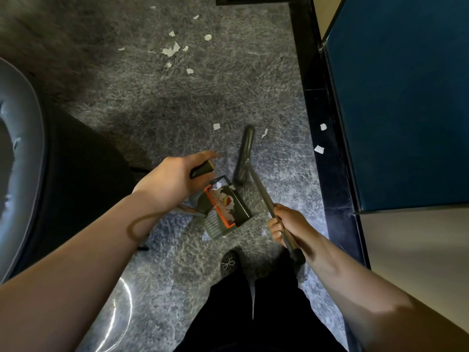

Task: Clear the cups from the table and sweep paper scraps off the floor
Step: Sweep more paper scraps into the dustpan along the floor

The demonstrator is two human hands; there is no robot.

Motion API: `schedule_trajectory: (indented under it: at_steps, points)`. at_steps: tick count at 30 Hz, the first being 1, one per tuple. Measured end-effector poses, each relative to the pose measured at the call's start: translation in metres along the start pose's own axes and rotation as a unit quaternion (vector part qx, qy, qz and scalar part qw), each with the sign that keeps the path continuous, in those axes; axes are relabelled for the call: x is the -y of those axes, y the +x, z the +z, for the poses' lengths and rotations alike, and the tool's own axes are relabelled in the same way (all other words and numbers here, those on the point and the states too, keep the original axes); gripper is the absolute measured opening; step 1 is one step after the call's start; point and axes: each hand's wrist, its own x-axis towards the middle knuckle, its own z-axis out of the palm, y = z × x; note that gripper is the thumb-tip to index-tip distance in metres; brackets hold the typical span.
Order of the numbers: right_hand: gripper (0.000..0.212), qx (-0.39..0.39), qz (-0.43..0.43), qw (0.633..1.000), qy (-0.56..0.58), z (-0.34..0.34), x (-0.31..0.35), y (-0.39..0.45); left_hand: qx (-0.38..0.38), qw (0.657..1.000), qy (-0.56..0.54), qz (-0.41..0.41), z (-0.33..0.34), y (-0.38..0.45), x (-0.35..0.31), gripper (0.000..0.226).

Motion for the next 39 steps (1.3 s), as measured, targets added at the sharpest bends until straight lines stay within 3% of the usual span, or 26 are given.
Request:
schedule_trajectory:
  at_steps: [5, 11, 16, 21, 25, 33, 39]
  points:
    - [0.025, 0.044, 0.047, 0.995, 0.079, 0.001, -0.010, -0.009, -0.003, 1.000, -0.007, 0.015, 0.000, -0.002, -0.003, 0.047]
    - [0.028, 0.051, 0.033, 0.996, 0.071, -0.020, -0.026, -0.036, -0.006, 1.000, -0.004, 0.020, -0.001, -0.002, 0.000, 0.048]
    - [0.022, 0.022, -0.013, 0.993, 0.112, -0.029, -0.024, -0.054, 0.007, 1.000, -0.022, 0.016, -0.004, -0.008, 0.003, 0.045]
    - [0.041, -0.037, -0.052, 0.993, 0.102, -0.057, -0.025, -0.062, 0.027, 0.998, -0.049, 0.025, -0.009, -0.014, 0.002, 0.043]
    - [0.038, -0.063, -0.055, 0.991, 0.106, -0.081, -0.029, -0.062, 0.056, 0.997, -0.043, 0.042, -0.004, -0.009, -0.010, 0.045]
    - [0.019, -0.092, -0.013, 0.989, 0.115, -0.093, -0.043, -0.048, 0.078, 0.995, 0.002, 0.058, 0.001, 0.020, -0.026, 0.044]
    - [0.037, -0.002, 0.080, 0.983, 0.165, -0.081, -0.056, -0.033, 0.086, 0.995, 0.005, 0.047, 0.001, 0.031, -0.030, 0.046]
